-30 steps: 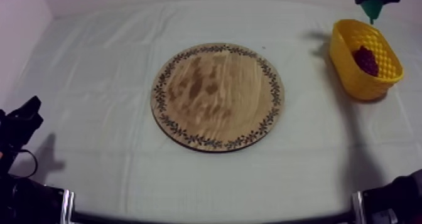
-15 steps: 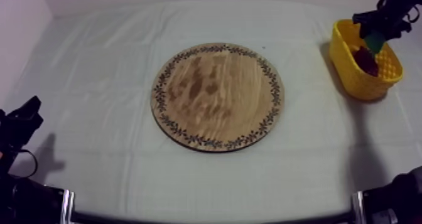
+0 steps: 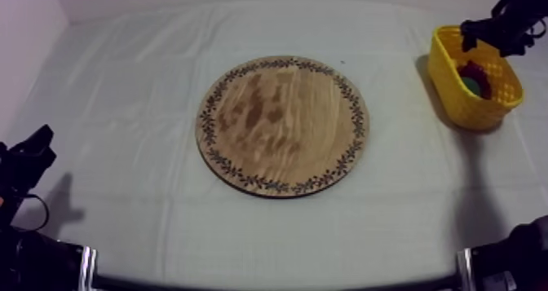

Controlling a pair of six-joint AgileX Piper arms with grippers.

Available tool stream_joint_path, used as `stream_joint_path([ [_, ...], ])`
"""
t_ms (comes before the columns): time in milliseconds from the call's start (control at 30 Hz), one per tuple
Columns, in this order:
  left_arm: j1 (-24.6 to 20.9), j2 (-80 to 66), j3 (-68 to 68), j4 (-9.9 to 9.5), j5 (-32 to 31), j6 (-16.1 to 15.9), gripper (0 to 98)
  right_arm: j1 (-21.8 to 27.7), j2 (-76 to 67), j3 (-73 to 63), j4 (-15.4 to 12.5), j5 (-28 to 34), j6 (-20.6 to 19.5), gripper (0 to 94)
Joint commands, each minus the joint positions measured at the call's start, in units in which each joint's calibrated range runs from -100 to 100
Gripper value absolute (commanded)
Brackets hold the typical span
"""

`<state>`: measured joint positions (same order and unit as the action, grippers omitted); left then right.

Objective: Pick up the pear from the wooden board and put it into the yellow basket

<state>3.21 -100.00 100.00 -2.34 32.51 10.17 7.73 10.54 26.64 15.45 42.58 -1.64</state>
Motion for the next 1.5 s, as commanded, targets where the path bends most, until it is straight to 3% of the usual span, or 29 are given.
stream_joint_path([
  [0,0.0,0.0,0.0,0.02,0.0,0.0,0.1,0.1,-2.6,2.5,0.5,-3.0,-0.2,66.5],
  [300,0.0,0.0,0.0,0.02,0.0,0.0,0.1,0.9,-17.2,14.8,1.5,-10.6,0.1,66.5],
  [467,0.0,0.0,0.0,0.02,0.0,0.0,0.1,1.2,-28.8,25.9,0.3,-14.9,2.0,64.0],
  [833,0.0,0.0,0.0,0.02,0.0,0.0,0.1,-4.2,-59.9,51.3,-2.7,-14.0,4.7,56.0],
  [1167,0.0,0.0,0.0,0.02,0.0,0.0,0.1,-7.8,-87.0,67.5,-10.0,-7.9,10.5,47.3],
  [1300,0.0,0.0,0.0,0.02,0.0,0.0,0.1,-7.4,-93.0,70.3,-13.9,-5.9,12.7,39.7],
  [1467,0.0,0.0,0.0,0.02,0.0,0.0,0.1,-6.6,-98.1,71.1,-16.8,-3.9,12.1,28.1],
])
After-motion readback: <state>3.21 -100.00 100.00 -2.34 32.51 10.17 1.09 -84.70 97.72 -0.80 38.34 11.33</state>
